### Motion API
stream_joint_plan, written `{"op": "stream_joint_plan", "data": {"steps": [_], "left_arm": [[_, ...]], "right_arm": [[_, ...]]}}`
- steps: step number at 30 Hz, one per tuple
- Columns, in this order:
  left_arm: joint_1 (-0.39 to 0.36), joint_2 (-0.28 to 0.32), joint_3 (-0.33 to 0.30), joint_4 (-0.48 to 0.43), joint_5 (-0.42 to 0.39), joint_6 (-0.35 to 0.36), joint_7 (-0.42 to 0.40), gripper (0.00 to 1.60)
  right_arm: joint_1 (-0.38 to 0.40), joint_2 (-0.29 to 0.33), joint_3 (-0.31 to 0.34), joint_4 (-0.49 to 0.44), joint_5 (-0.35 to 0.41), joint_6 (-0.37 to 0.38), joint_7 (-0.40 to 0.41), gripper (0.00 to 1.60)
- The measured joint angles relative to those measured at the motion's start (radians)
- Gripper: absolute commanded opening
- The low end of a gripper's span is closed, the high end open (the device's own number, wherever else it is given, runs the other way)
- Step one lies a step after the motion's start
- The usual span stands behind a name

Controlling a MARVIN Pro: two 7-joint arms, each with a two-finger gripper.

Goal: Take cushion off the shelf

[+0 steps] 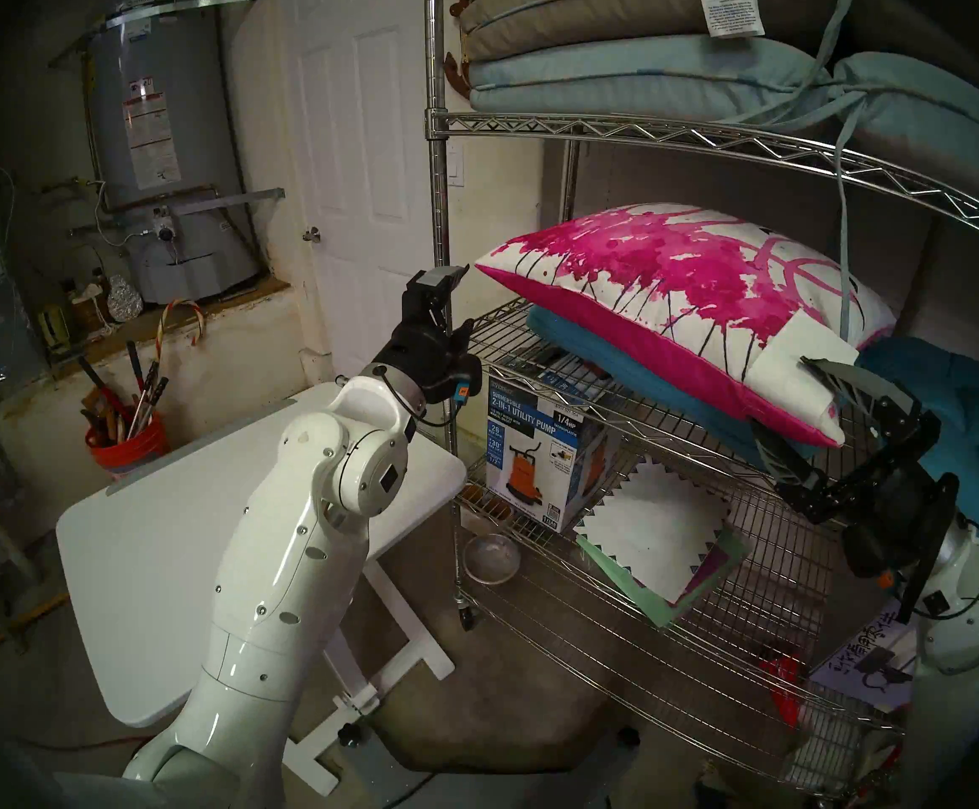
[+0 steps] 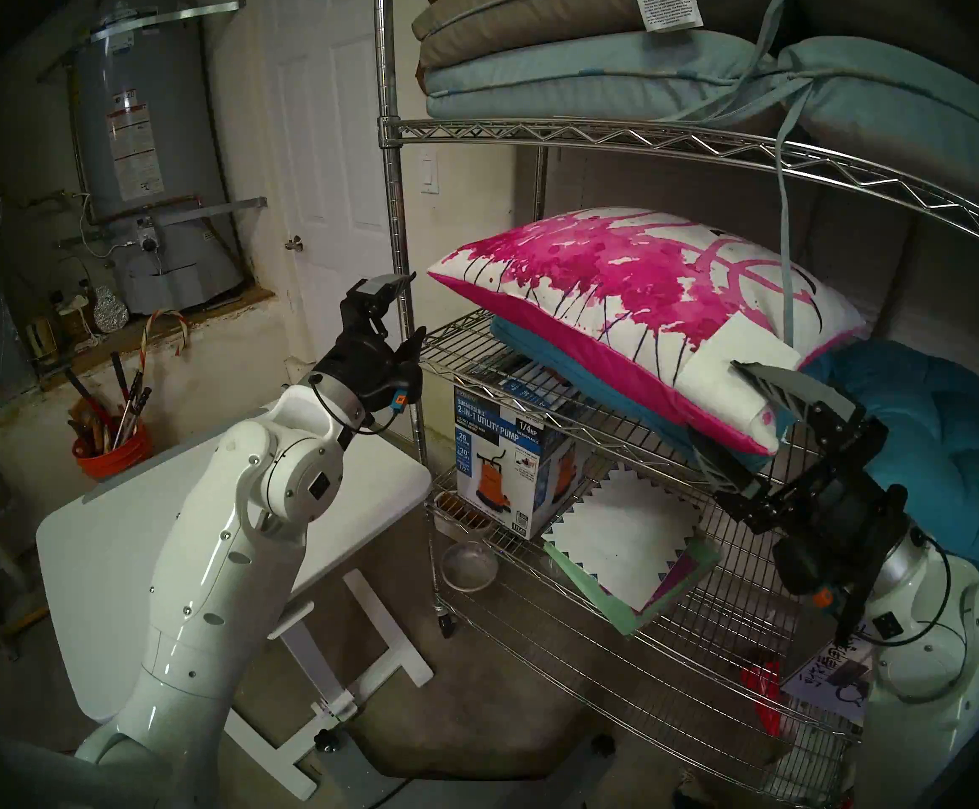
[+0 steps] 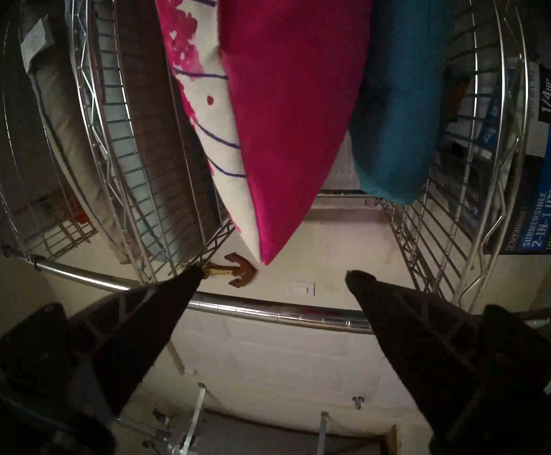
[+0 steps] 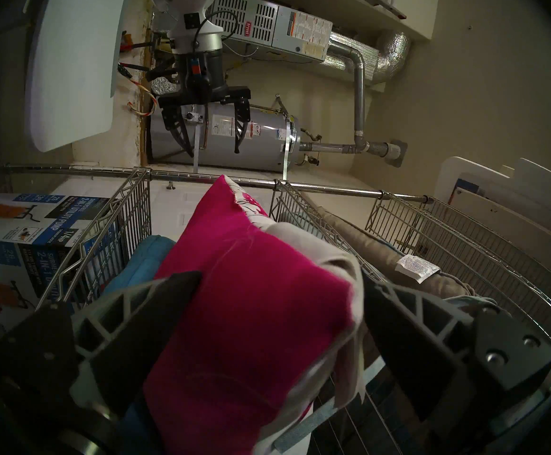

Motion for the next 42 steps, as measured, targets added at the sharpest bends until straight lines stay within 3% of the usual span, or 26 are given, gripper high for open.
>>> {"op": "stream_joint_plan", "data": {"steps": [10,11,16,30,42], "left_arm": [[-0.061,-0.022,-0.014,0.064,0.018,-0.020,0.003,1.60],[-0.110,-0.041,-0.014,0.099,0.029,-0.035,0.006,1.60],[-0.121,-0.045,-0.014,0.104,0.030,-0.039,0.010,1.60],[-0.235,-0.084,0.013,0.260,0.033,-0.062,0.043,1.60],[-0.281,-0.121,0.020,0.315,0.025,-0.051,0.076,1.60]], "right_arm": [[0.000,0.000,0.000,0.000,0.000,0.000,0.000,1.60],[0.000,0.000,0.000,0.000,0.000,0.000,0.000,1.60],[0.000,0.000,0.000,0.000,0.000,0.000,0.000,1.60],[0.000,0.000,0.000,0.000,0.000,0.000,0.000,1.60],[0.000,0.000,0.000,0.000,0.000,0.000,0.000,1.60]]}}
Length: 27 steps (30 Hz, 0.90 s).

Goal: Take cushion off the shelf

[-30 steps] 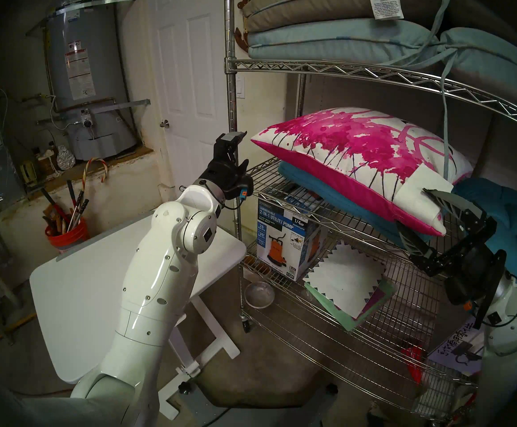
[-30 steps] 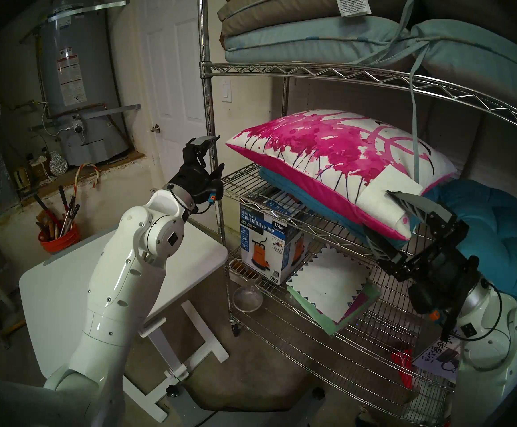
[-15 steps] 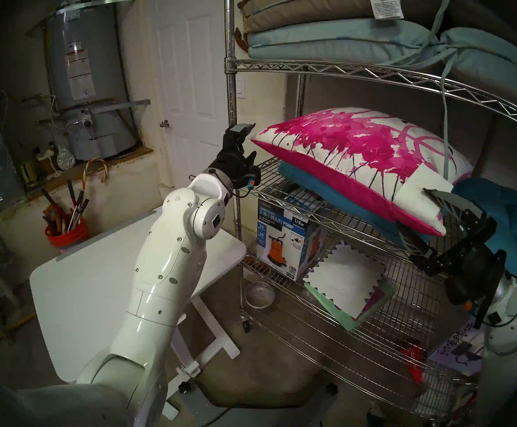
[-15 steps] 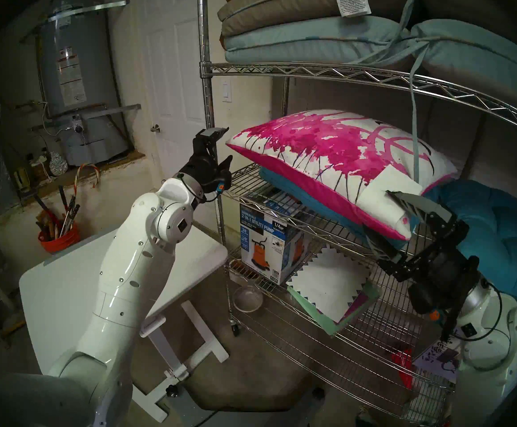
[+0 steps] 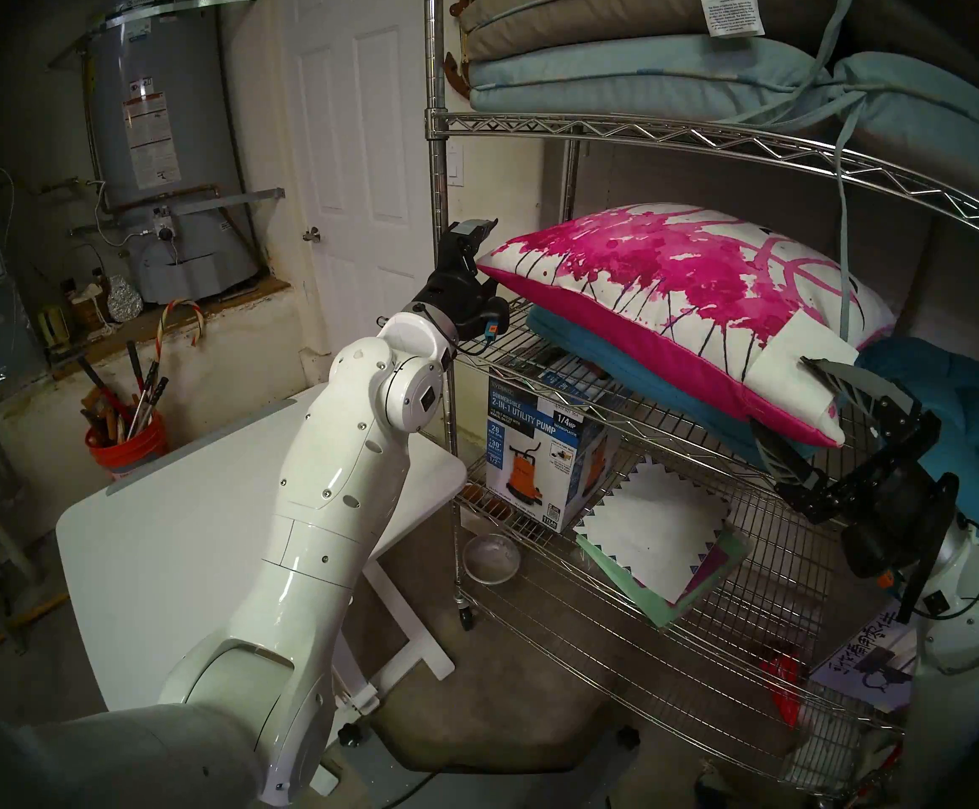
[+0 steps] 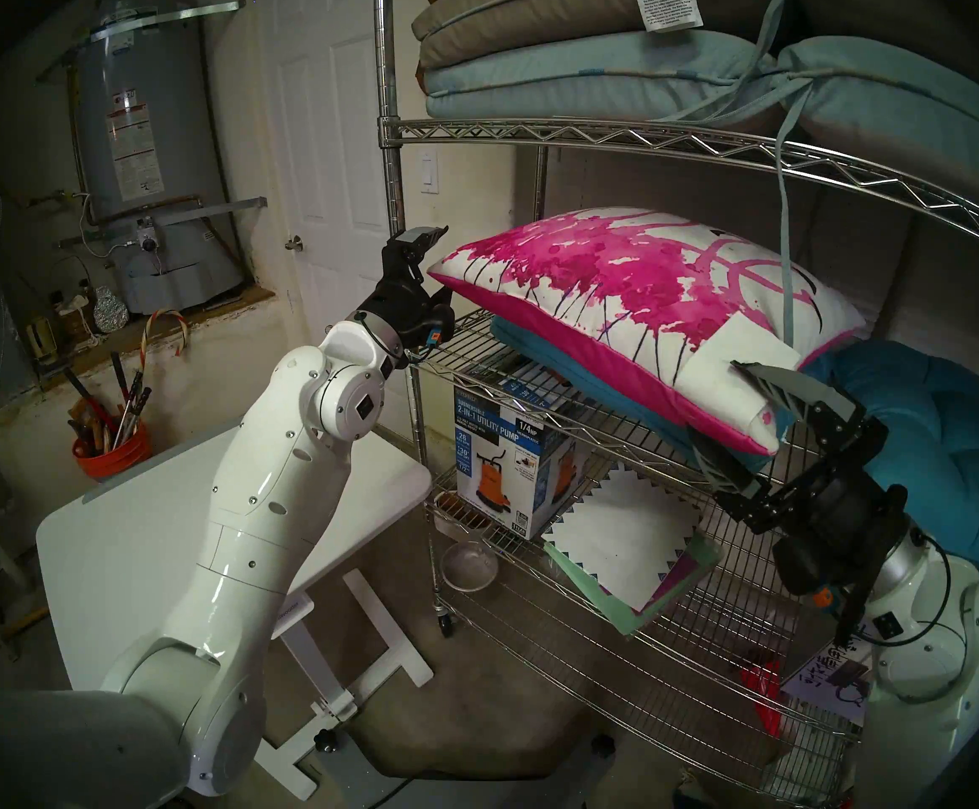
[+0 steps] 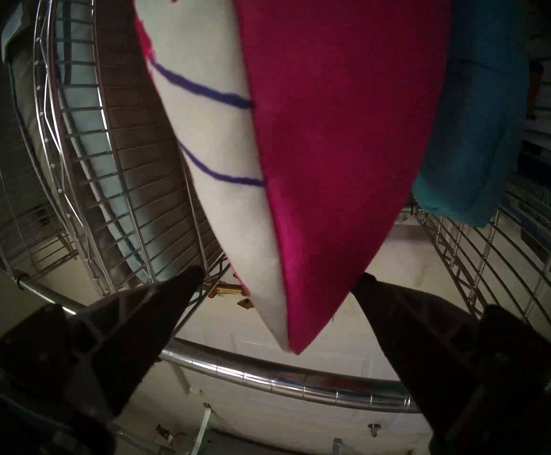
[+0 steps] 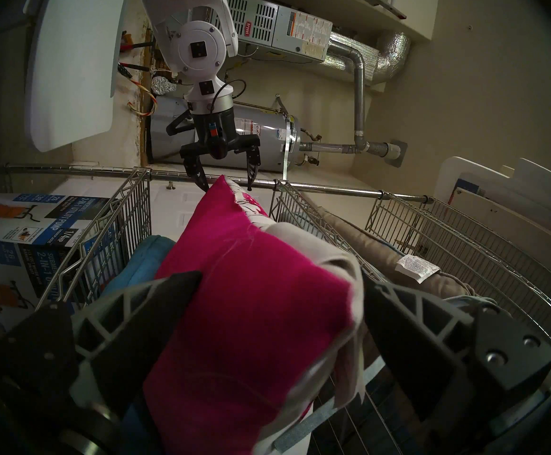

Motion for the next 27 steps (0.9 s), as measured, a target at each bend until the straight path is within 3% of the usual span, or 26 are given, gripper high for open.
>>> {"op": "stream_joint_plan", "data": {"steps": [27], "left_arm": [[-0.009,-0.053,0.052,0.045,-0.008,0.052,0.041,1.60]], "right_arm": [[0.000,0.000,0.000,0.000,0.000,0.000,0.000,1.60]]}}
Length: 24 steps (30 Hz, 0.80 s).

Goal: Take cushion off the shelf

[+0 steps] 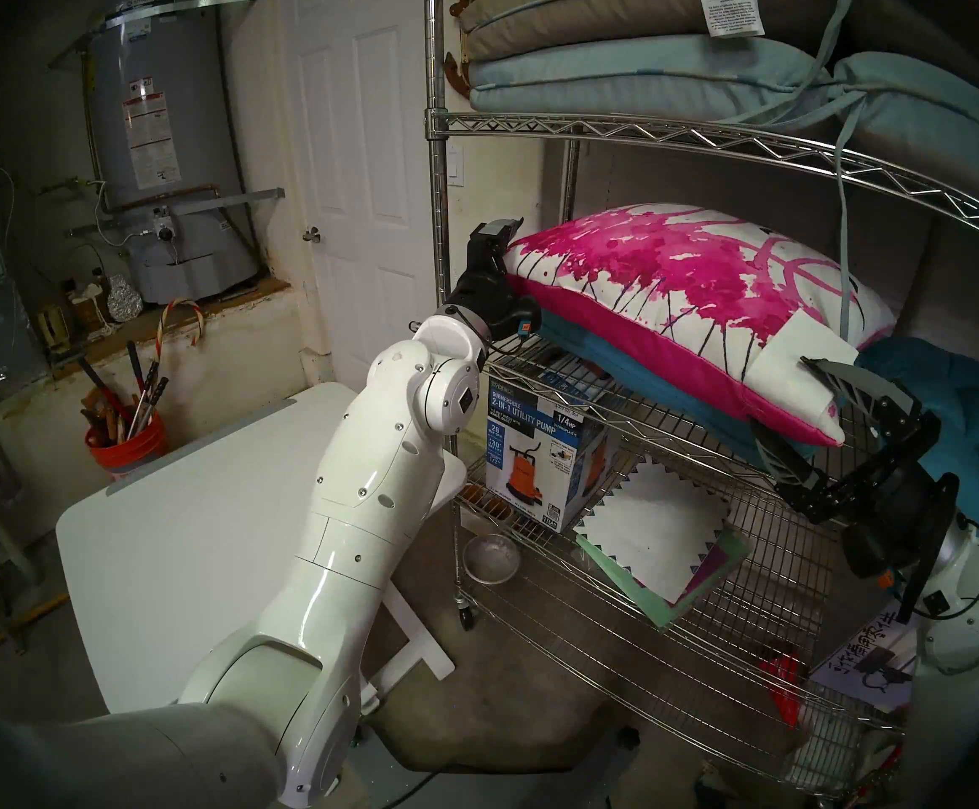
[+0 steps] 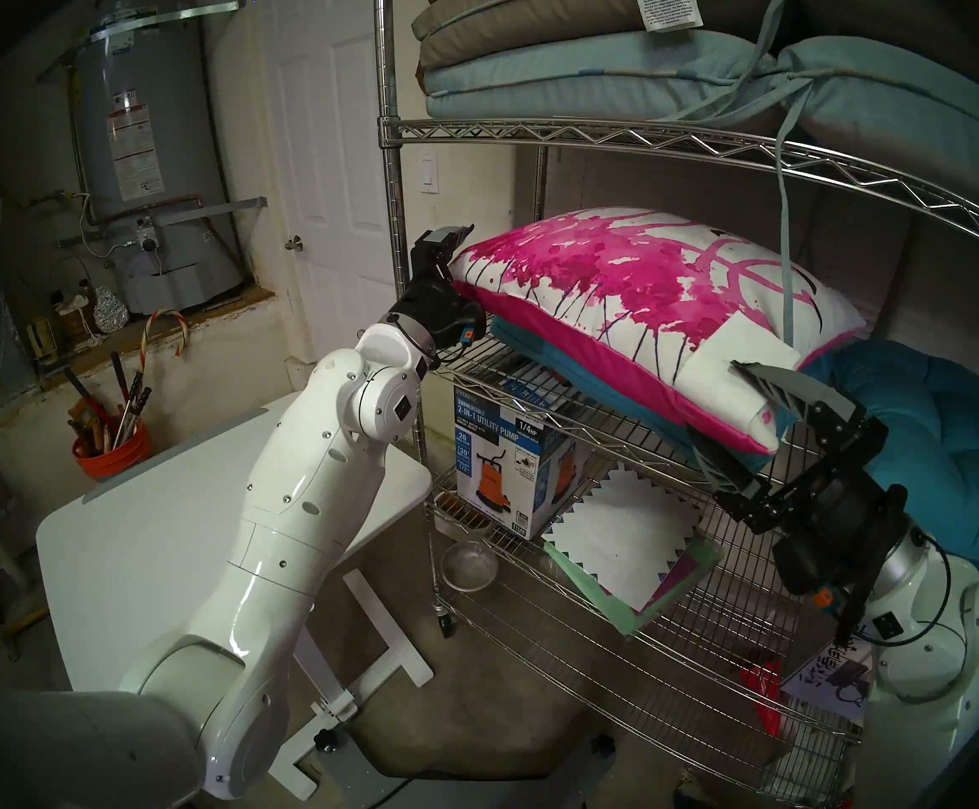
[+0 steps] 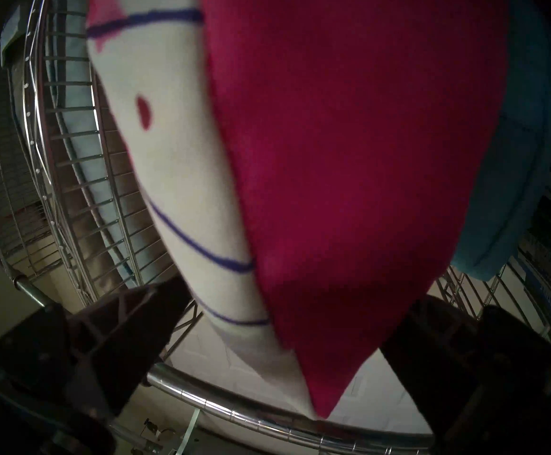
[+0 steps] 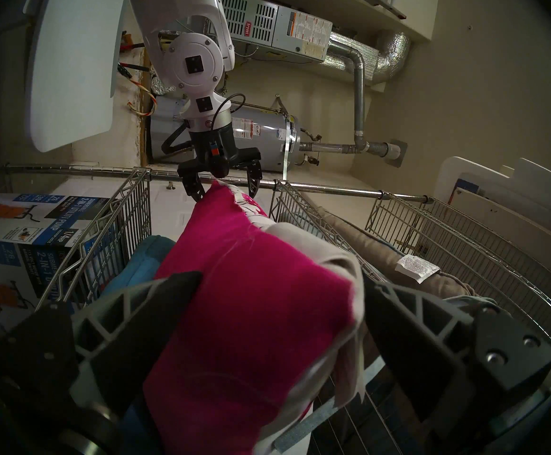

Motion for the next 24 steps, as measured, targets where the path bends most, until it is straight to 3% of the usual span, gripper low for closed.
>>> {"op": "stream_joint_plan", "data": {"steps": [24], "left_arm": [[0.003,-0.001,0.014,0.010,-0.016,-0.010,0.008,1.60]], "right_arm": [[0.013,0.012,-0.012,0.004,0.000,0.006,0.002,1.60]]}}
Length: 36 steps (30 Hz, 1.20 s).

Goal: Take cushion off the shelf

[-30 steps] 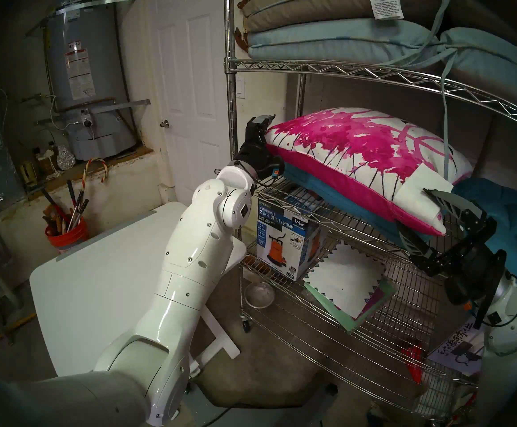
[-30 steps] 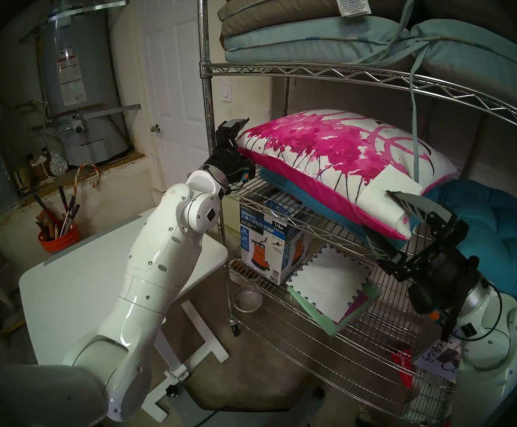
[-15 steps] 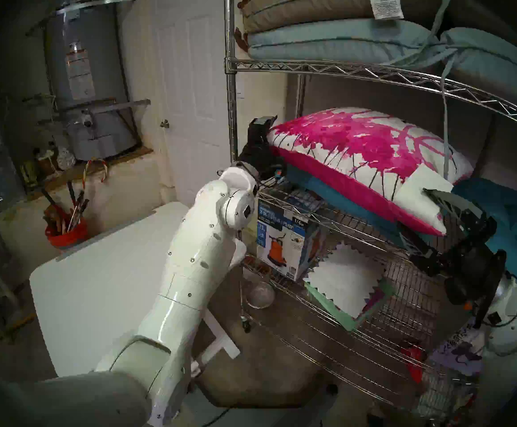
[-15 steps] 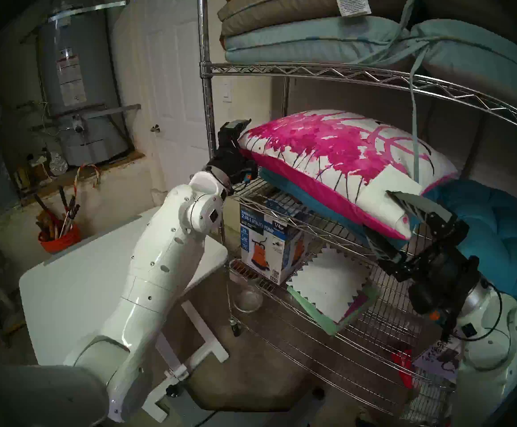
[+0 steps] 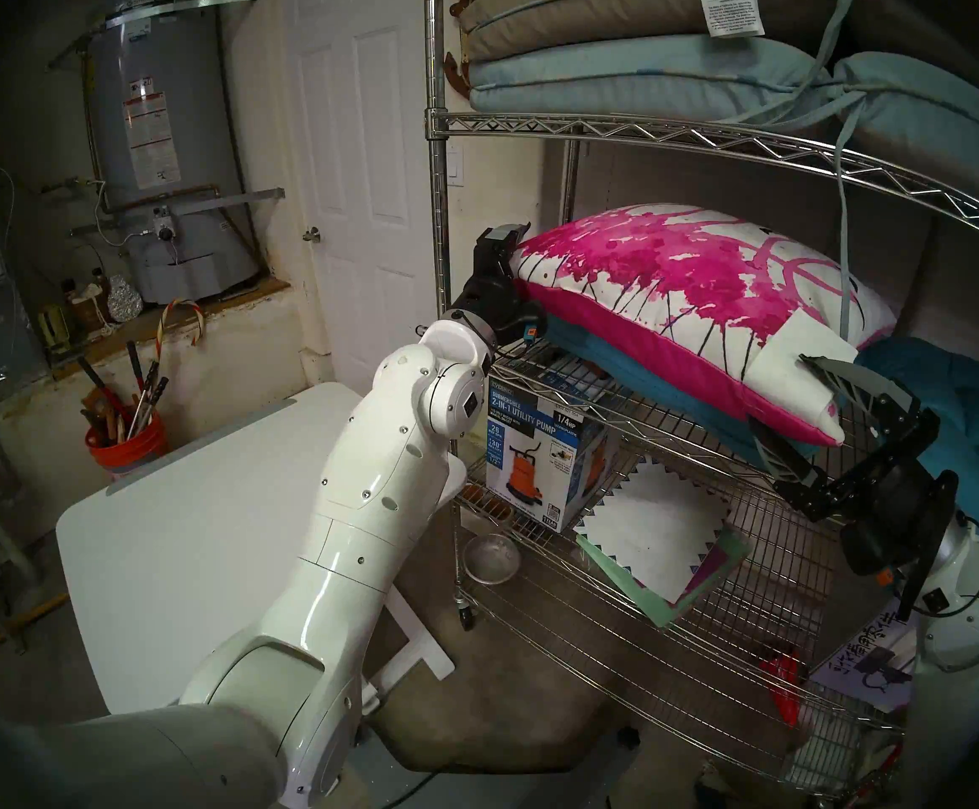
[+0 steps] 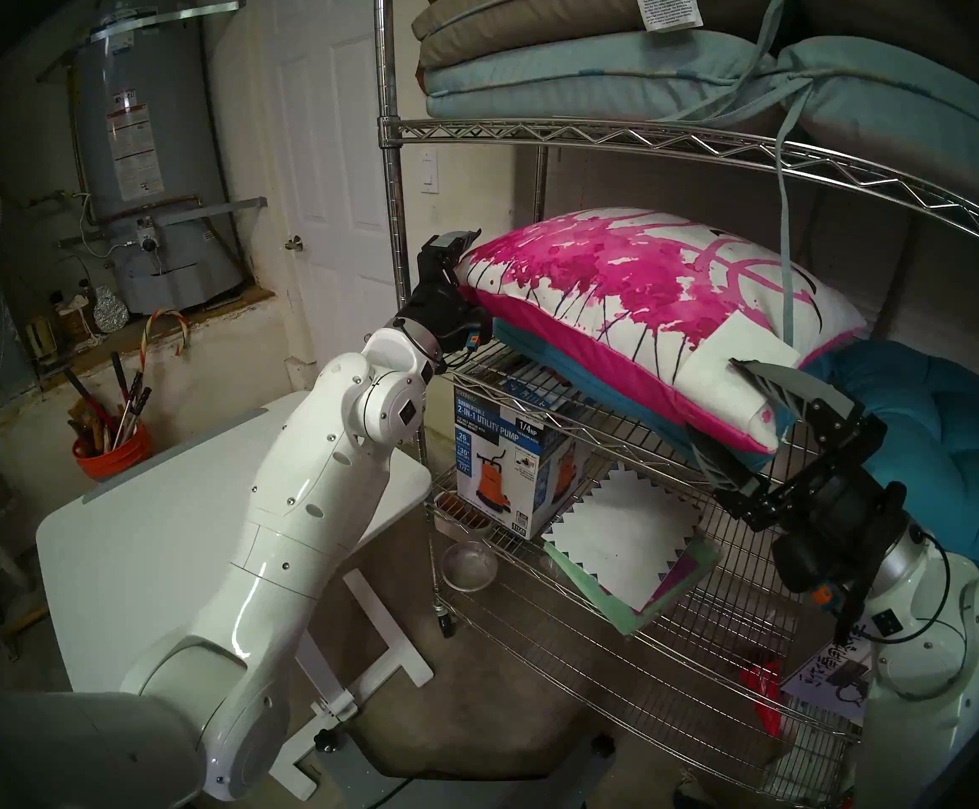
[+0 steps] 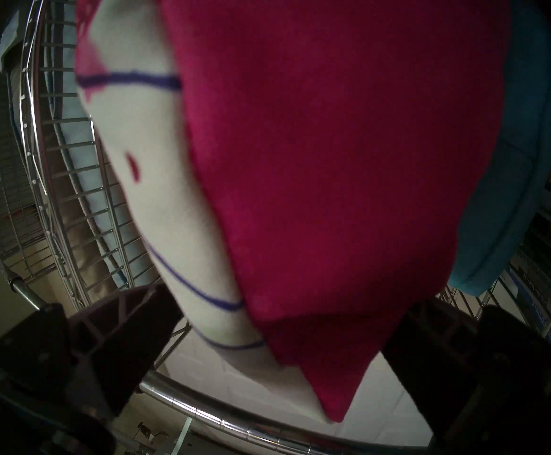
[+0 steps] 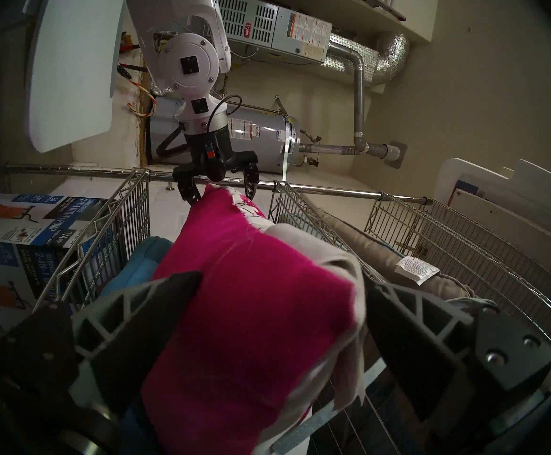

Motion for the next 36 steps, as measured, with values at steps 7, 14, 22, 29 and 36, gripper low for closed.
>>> {"op": "stream_joint_plan", "data": {"steps": [7,14,22,29,36], "left_arm": [[0.001,0.000,0.001,0.001,-0.001,0.000,0.002,1.60],[0.002,0.000,0.002,0.004,-0.003,0.000,0.006,1.60],[0.003,0.000,0.002,0.013,-0.006,-0.002,0.010,0.00],[0.003,0.001,0.007,0.026,-0.016,-0.031,0.034,0.00],[0.010,0.005,0.005,0.030,-0.026,-0.055,0.075,0.00]], "right_arm": [[0.018,0.016,-0.017,0.006,0.000,0.011,0.004,1.60],[0.042,0.036,-0.033,0.025,-0.003,0.016,0.006,1.60],[0.082,0.064,-0.058,0.082,-0.015,0.015,0.004,0.75],[0.110,0.080,-0.073,0.122,-0.023,-0.002,-0.005,0.00],[0.120,0.084,-0.073,0.135,-0.023,-0.023,-0.014,0.00]]}}
